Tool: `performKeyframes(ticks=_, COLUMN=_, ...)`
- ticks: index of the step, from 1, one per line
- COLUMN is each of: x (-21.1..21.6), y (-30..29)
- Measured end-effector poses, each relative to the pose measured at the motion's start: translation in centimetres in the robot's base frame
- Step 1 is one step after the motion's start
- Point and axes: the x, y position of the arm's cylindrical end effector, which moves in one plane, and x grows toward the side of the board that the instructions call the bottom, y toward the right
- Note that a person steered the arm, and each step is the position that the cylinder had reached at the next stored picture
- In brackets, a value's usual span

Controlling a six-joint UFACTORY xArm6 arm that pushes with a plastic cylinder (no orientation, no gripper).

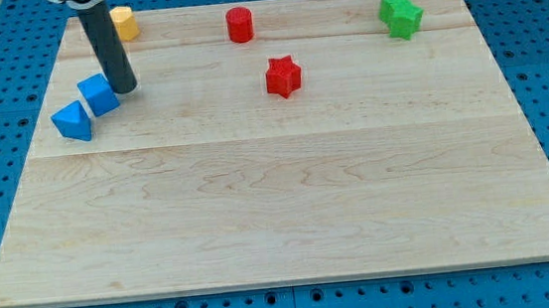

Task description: Push the red star towards the up

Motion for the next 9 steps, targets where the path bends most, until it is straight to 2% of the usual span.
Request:
performKeyframes(ticks=2, x=1.1, y=-1.9)
performKeyframes(ticks=4, x=-1.6, y=4.0)
performKeyframes(ticks=5, x=0.0, y=3.9)
performKeyframes(ticks=6, x=6.0, y=3.1)
performKeyframes(ticks=7, x=9.4, y=6.7)
performKeyframes(ticks=8, x=9.1, y=16.4)
performKeyframes(ticks=9, x=6.8, y=23.4)
